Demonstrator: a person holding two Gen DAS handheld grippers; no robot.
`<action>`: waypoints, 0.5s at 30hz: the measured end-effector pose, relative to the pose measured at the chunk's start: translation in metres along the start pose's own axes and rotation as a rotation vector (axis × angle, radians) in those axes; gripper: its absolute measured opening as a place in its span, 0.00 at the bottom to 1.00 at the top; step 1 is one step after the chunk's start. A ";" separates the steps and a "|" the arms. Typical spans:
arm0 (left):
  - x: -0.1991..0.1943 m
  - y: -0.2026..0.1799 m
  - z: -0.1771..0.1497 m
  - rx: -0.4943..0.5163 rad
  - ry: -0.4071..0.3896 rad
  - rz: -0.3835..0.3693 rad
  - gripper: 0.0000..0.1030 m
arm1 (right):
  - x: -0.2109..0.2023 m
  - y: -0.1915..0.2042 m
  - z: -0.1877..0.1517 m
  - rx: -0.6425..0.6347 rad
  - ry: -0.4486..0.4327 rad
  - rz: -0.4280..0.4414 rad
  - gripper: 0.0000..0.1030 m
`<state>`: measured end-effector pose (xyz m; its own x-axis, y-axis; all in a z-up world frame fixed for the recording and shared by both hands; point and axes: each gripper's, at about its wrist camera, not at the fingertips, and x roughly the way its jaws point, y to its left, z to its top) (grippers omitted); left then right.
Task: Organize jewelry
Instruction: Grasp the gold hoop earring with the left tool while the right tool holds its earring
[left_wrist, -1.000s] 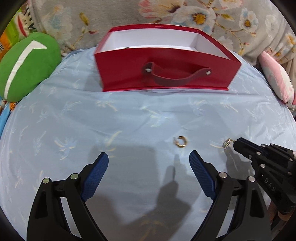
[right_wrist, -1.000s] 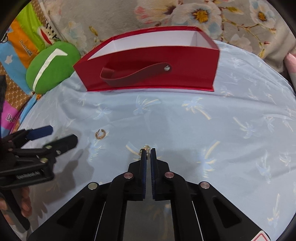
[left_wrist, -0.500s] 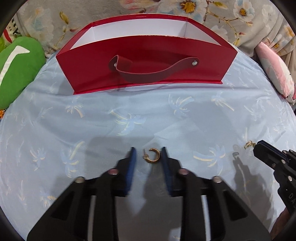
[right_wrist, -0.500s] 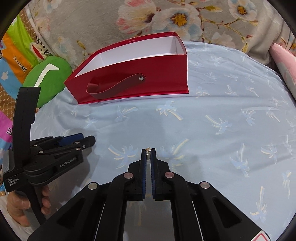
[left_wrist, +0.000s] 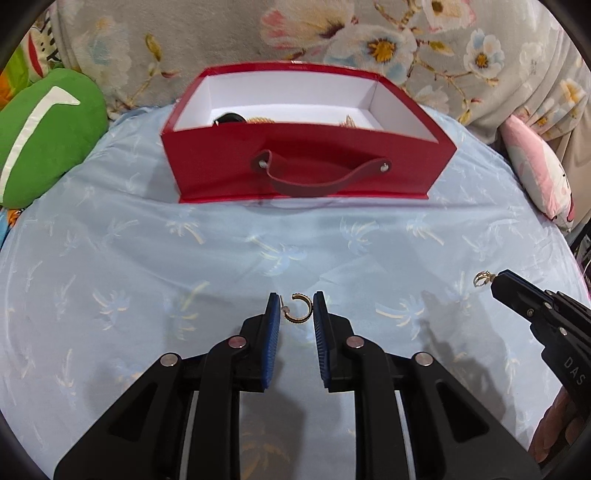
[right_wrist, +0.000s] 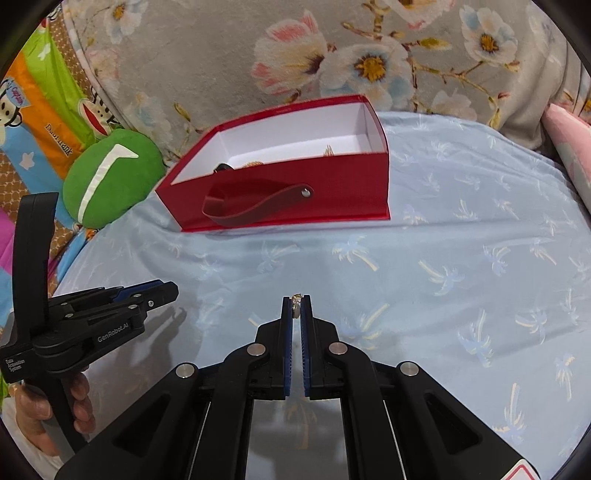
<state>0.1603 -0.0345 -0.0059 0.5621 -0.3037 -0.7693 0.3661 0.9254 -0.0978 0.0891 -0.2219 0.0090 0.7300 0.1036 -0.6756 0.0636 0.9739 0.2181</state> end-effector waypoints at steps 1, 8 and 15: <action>-0.005 0.002 0.002 -0.004 -0.009 0.001 0.17 | -0.002 0.002 0.002 -0.003 -0.006 0.003 0.04; -0.032 0.013 0.015 -0.026 -0.061 0.013 0.17 | -0.016 0.014 0.017 -0.032 -0.053 0.018 0.04; -0.047 0.019 0.033 -0.035 -0.094 0.048 0.17 | -0.026 0.022 0.039 -0.062 -0.105 0.022 0.04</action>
<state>0.1658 -0.0105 0.0490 0.6462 -0.2776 -0.7109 0.3122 0.9461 -0.0856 0.0980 -0.2111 0.0582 0.7985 0.1065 -0.5925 0.0068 0.9826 0.1857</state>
